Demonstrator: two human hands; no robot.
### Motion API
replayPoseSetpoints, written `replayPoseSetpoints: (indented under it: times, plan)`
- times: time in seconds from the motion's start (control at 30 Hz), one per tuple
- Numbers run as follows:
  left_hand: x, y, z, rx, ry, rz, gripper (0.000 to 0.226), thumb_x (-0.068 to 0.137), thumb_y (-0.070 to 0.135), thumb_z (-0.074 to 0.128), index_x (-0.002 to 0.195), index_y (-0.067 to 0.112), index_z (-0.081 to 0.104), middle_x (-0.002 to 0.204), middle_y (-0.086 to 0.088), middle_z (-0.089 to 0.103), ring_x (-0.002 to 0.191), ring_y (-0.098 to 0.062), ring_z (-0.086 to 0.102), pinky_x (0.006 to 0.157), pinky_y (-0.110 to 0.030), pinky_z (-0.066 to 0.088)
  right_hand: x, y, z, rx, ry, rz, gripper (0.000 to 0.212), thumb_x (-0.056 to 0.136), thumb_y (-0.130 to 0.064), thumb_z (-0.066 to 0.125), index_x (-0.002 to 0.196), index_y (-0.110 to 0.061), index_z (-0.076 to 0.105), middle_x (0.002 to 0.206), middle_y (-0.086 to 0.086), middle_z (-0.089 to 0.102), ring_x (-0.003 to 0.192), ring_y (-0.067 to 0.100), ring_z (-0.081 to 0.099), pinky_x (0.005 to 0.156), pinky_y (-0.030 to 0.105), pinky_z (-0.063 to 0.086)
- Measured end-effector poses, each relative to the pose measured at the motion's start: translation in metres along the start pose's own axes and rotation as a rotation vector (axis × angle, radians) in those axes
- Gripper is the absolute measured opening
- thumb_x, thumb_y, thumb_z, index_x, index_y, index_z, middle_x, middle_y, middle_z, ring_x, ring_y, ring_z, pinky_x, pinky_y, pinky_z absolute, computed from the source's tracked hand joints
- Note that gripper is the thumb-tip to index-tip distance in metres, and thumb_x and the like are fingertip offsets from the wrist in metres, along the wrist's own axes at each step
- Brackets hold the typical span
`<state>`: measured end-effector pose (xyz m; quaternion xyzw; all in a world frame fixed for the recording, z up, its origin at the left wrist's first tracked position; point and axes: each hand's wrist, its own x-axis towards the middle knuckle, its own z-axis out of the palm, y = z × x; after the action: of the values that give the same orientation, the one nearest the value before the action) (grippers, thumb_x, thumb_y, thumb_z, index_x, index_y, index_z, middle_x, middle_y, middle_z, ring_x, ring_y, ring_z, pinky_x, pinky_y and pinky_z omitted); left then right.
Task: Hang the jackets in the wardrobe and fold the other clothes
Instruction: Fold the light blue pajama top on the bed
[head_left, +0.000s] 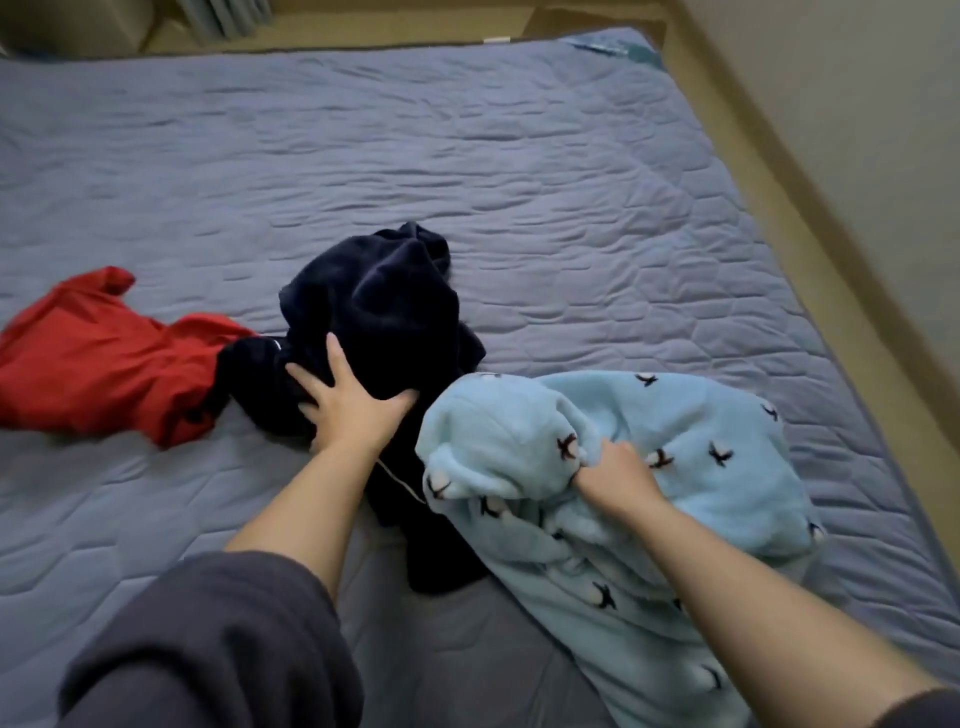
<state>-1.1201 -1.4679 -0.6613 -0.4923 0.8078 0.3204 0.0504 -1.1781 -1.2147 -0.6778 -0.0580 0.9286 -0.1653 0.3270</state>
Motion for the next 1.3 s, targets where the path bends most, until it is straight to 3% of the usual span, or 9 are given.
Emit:
replayPoseSetpoints:
  times: [0.07,0.2,0.37,0.6,0.7,0.8,1.03,1.2,1.3]
  plan:
    - [0.017,-0.015,0.008,-0.096,-0.079,-0.066,0.085,0.076,0.036,0.071,0.143,0.036,0.020,0.145,-0.023,0.022,0.118,-0.046,0.045,0.096,-0.043,0.042,0.003,-0.012,0.010,-0.039,0.013,0.082,0.039,0.087,-0.040,0.036,0.119,-0.025,0.053,0.129,0.014,0.048,0.121,0.038,0.041,0.100,0.058,0.036]
    - [0.025,-0.033,-0.018,-0.065,0.032,-0.011,0.030,0.082,0.024,0.057,0.112,0.023,0.053,0.116,-0.020,0.058,0.102,-0.039,0.057,0.080,-0.033,0.041,-0.010,-0.055,0.012,-0.109,0.053,0.178,0.044,0.088,-0.046,0.041,0.129,-0.030,0.048,0.134,0.007,0.035,0.122,0.037,0.039,0.103,0.064,0.027]
    - [0.040,-0.019,-0.163,0.031,0.282,0.149,0.038,0.081,0.009,0.052,0.117,0.022,0.058,0.114,-0.023,0.058,0.106,-0.041,0.056,0.087,-0.039,0.045,-0.038,-0.125,-0.007,-0.128,0.014,0.030,0.038,0.090,-0.036,0.044,0.124,-0.025,0.054,0.122,0.008,0.055,0.108,0.029,0.054,0.088,0.037,0.047]
    - [0.044,-0.026,-0.379,0.132,0.667,0.197,0.034,0.083,0.003,0.050,0.114,0.019,0.051,0.116,-0.020,0.041,0.088,-0.044,0.054,0.075,-0.043,0.043,-0.073,-0.235,-0.037,-0.140,-0.120,-0.140,0.021,0.083,-0.041,0.055,0.100,-0.031,0.062,0.102,0.000,0.067,0.099,0.021,0.061,0.078,0.029,0.046]
    - [0.039,-0.058,-0.390,0.207,0.473,0.190,0.053,0.080,0.003,0.056,0.127,0.024,0.043,0.127,-0.019,0.033,0.099,-0.044,0.052,0.085,-0.044,0.045,-0.085,-0.255,-0.040,-0.207,-0.109,-0.141,0.019,0.082,-0.036,0.054,0.096,-0.026,0.063,0.082,-0.006,0.061,0.087,0.018,0.058,0.071,0.027,0.043]
    - [0.019,-0.088,-0.343,0.181,0.203,0.118,0.079,0.075,0.009,0.066,0.143,0.026,0.029,0.145,-0.018,0.021,0.119,-0.041,0.046,0.101,-0.039,0.041,-0.096,-0.252,-0.043,-0.172,-0.106,-0.170,0.023,0.083,-0.040,0.054,0.099,-0.026,0.063,0.091,-0.003,0.064,0.091,0.020,0.058,0.075,0.028,0.044]
    - [-0.098,-0.079,-0.187,-0.073,-0.390,0.295,0.085,0.073,0.024,0.075,0.145,0.023,0.029,0.143,-0.006,0.040,0.128,-0.018,0.042,0.103,-0.026,0.038,-0.124,-0.203,-0.095,0.416,-0.026,-0.189,0.004,0.084,-0.025,0.062,0.083,-0.025,0.065,0.078,-0.003,0.069,0.071,0.013,0.062,0.058,0.026,0.047]
    - [-0.156,-0.011,-0.148,-0.329,-0.404,0.351,0.115,0.063,0.023,0.083,0.150,0.027,0.009,0.145,0.006,0.029,0.134,-0.012,0.032,0.102,-0.022,0.037,-0.151,-0.172,-0.163,0.705,-0.055,-0.192,0.009,0.086,-0.024,0.063,0.078,-0.021,0.064,0.061,-0.004,0.068,0.053,0.008,0.065,0.043,0.020,0.046]
    - [-0.194,0.030,-0.159,-0.447,-0.332,0.301,0.102,0.069,0.021,0.079,0.149,0.017,0.016,0.135,0.006,0.044,0.126,-0.015,0.045,0.099,-0.026,0.041,-0.186,-0.153,-0.219,0.764,-0.054,-0.259,0.012,0.090,-0.020,0.059,0.079,-0.018,0.063,0.056,-0.007,0.068,0.050,0.004,0.065,0.040,0.016,0.046]
